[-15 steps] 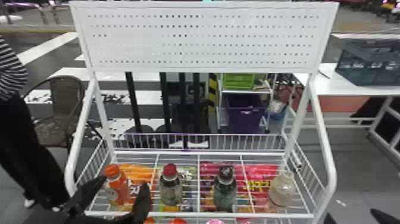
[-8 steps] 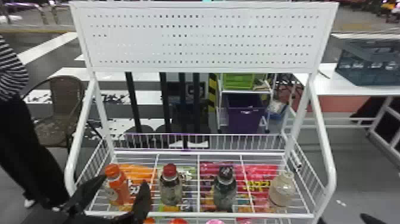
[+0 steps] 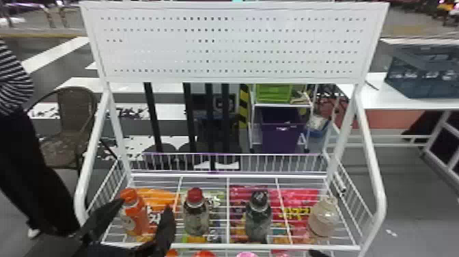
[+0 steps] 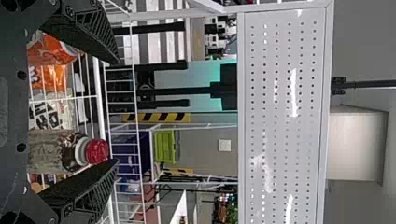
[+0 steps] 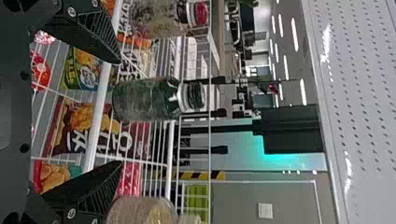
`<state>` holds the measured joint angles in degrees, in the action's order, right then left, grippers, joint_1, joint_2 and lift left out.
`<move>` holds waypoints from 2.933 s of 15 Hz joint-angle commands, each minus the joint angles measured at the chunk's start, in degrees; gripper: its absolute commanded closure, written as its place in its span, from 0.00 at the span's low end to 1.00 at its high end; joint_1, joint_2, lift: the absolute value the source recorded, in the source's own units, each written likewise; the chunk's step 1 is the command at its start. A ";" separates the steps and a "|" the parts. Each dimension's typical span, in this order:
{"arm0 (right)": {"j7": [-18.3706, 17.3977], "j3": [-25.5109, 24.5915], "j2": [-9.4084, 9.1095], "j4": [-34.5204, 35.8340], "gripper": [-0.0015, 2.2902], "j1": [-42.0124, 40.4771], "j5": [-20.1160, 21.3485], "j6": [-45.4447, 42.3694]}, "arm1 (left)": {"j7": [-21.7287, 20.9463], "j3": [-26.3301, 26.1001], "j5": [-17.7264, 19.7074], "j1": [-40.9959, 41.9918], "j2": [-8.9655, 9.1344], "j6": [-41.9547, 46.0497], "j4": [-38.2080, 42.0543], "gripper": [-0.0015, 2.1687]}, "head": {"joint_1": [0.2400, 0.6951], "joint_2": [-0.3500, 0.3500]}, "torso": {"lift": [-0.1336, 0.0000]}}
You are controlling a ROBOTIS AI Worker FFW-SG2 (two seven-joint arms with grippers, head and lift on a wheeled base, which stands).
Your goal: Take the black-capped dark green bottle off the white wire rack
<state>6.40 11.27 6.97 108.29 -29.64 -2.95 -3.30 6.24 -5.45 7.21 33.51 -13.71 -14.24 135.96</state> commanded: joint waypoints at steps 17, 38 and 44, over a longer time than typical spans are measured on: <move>-15.45 11.31 -4.42 -24.71 0.06 26.03 -0.30 0.10 | -0.35 1.06 0.35 -0.37 -0.53 -1.19 -1.05 0.07 | 0.57 0.50 | 1.00; -10.62 -11.54 4.90 23.37 0.50 -12.11 -5.75 2.56 | 0.00 -0.35 0.18 -1.16 0.08 -1.19 -0.69 0.07 | 0.57 0.50 | 1.00; 2.39 -24.02 -1.34 27.76 0.50 -20.99 -11.46 -0.43 | 0.09 -0.79 0.00 -1.16 0.17 -1.19 -0.43 0.07 | 0.57 0.50 | 1.00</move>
<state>7.79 -11.04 7.63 136.12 -49.92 -14.42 -3.67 6.24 -6.13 7.21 32.34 -13.61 -15.43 135.39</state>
